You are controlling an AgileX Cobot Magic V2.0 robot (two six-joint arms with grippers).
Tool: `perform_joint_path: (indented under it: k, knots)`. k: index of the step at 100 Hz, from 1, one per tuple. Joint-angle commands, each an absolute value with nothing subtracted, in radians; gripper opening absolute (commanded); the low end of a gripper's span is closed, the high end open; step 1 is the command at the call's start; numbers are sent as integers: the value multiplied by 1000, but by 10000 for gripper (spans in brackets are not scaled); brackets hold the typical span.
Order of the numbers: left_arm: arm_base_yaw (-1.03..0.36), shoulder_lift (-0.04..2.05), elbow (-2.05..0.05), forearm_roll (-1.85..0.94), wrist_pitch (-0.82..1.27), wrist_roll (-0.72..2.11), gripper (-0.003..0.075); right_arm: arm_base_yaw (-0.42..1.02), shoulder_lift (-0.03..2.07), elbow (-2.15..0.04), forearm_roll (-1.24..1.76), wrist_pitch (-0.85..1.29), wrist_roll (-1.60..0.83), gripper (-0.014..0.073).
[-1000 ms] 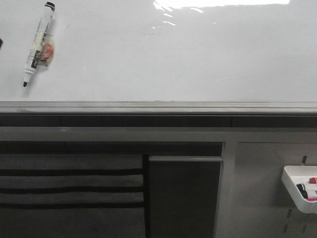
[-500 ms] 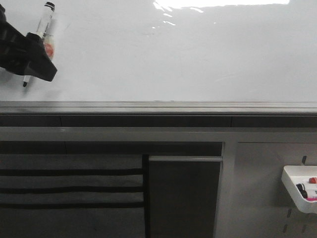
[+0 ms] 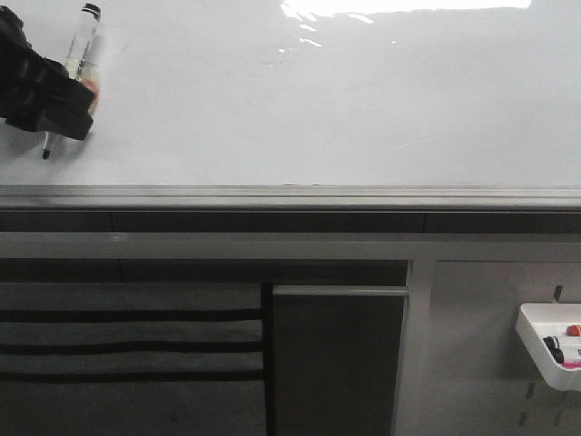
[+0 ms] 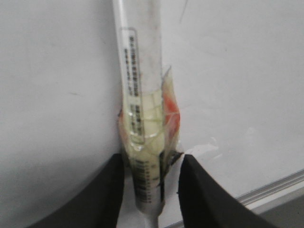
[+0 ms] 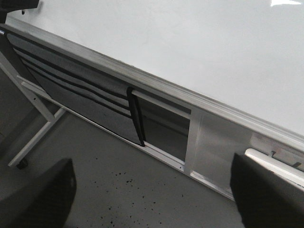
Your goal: Write number 3 on whiteboard
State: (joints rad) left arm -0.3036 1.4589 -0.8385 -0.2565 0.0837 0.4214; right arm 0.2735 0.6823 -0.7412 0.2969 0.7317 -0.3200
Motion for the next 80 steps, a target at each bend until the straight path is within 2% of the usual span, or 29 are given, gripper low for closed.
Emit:
perform_joint_path:
  k: [1,21,58,70,80]
  knots:
    - [-311,1435,-871,-259,17,421,191,275,688,-776,315,661,-332,593]
    - [-311,1435,-871,-259,17,421,113,275,688,-776,315,661,-332,593]
    - [-311,1410,-871,-261,38,421,34,275,688,-776,313,661,-332,593]
    - [-311,1347,-873,-270,129,421,8,275,688,-776,317,661,-322,593]
    - [-311,1270,-877,-265,282,421,-13,275,688,-784,342,676,-321,593]
